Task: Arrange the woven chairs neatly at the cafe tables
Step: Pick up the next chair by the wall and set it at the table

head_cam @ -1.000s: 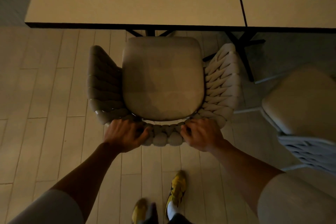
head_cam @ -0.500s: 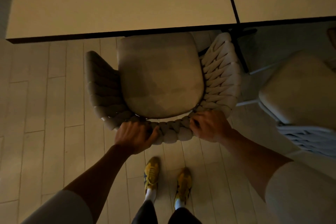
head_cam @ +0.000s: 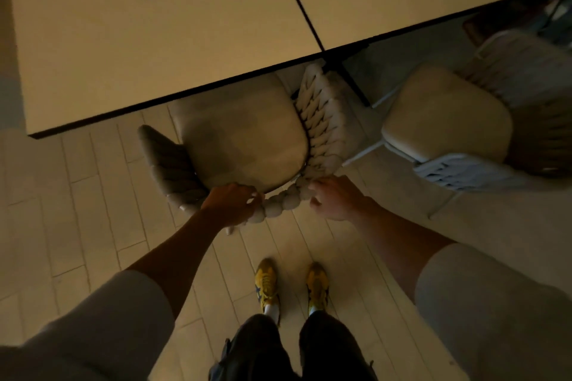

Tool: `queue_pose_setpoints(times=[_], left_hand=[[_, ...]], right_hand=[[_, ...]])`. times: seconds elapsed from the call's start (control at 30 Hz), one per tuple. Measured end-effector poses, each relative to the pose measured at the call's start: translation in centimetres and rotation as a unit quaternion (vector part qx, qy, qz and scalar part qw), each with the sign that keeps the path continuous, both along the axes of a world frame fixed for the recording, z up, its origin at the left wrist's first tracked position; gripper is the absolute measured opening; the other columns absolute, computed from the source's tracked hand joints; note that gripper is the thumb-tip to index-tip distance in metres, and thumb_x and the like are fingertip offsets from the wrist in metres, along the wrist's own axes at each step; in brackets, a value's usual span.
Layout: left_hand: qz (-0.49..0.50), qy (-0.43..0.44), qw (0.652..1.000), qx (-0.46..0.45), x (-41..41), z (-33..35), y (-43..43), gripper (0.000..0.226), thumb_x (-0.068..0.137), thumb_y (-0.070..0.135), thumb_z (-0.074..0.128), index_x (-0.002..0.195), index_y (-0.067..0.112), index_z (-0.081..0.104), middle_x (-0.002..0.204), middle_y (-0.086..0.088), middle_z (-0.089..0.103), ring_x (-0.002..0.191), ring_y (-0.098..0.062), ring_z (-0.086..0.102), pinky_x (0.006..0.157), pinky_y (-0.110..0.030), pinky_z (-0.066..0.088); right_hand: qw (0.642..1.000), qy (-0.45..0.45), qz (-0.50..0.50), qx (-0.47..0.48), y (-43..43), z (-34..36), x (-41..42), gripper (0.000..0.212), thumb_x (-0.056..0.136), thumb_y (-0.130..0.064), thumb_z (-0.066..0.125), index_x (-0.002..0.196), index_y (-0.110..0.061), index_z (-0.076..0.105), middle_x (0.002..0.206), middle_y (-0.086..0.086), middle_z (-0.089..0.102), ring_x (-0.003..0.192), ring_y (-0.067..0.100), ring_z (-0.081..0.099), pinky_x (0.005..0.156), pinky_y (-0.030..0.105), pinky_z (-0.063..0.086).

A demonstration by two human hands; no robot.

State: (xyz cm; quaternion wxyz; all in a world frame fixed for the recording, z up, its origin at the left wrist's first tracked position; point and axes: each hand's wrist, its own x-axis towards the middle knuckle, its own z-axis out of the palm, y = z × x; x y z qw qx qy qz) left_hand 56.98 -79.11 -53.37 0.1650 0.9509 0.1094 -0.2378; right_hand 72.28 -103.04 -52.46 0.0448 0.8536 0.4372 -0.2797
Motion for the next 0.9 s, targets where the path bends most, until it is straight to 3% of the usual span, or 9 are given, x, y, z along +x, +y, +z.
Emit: queue_pose_setpoints(times=[0.17, 0.33, 0.63, 0.73, 0.9], left_hand=[[-0.081, 0.034, 0.996, -0.007, 1.9, 4.7, -2.7, 0.04, 0.102, 0.054, 0.04, 0.121, 0.032, 0.067, 0.123, 0.006, 0.069, 0.112, -0.018, 0.063, 0.088, -0.031, 0.047], [-0.174, 0.028, 0.984, 0.01, 6.3, 8.0, -7.4, 0.039, 0.1, 0.056, 0.039, 0.124, 0.038, 0.064, 0.125, 0.003, 0.068, 0.112, -0.022, 0.064, 0.093, -0.036, 0.05], [-0.356, 0.005, 0.934, 0.023, 16.4, 12.3, -19.7, 0.044, 0.101, 0.052, 0.041, 0.136, 0.032, 0.058, 0.136, 0.002, 0.062, 0.124, -0.021, 0.057, 0.101, -0.034, 0.046], [-0.393, 0.006, 0.919, 0.013, 18.9, 13.2, -23.9, 0.06, 0.096, 0.06, 0.034, 0.139, 0.025, 0.056, 0.143, -0.004, 0.058, 0.129, -0.027, 0.054, 0.107, -0.04, 0.043], [-0.413, -0.007, 0.911, 0.014, 23.4, 13.4, -31.6, 0.052, 0.103, 0.049, 0.045, 0.151, 0.03, 0.045, 0.152, 0.0, 0.049, 0.136, -0.021, 0.048, 0.109, -0.032, 0.038]], right_hand=[[0.995, 0.003, -0.086, -0.044, -5.0, 4.4, -1.0, 0.048, 0.098, -0.045, 0.046, 0.138, -0.018, 0.052, 0.134, 0.006, 0.06, 0.12, 0.027, 0.057, 0.099, 0.046, 0.044], [0.971, -0.002, -0.234, -0.041, -12.8, 7.6, -1.1, 0.054, 0.099, -0.045, 0.045, 0.145, -0.016, 0.047, 0.141, 0.008, 0.056, 0.126, 0.028, 0.055, 0.104, 0.045, 0.043], [0.883, -0.045, -0.467, 0.004, -27.1, 10.8, -3.1, 0.054, 0.098, -0.048, 0.052, 0.145, -0.022, 0.049, 0.15, 0.004, 0.049, 0.137, 0.027, 0.044, 0.111, 0.045, 0.039], [0.862, -0.048, -0.504, 0.028, -31.0, 11.1, -2.3, 0.058, 0.097, -0.049, 0.054, 0.146, -0.02, 0.048, 0.153, 0.003, 0.045, 0.141, 0.026, 0.038, 0.113, 0.047, 0.037], [0.84, -0.058, -0.538, 0.036, -38.0, 11.9, 0.7, 0.062, 0.095, -0.049, 0.056, 0.148, -0.019, 0.045, 0.156, 0.004, 0.039, 0.141, 0.029, 0.037, 0.111, 0.048, 0.038]])
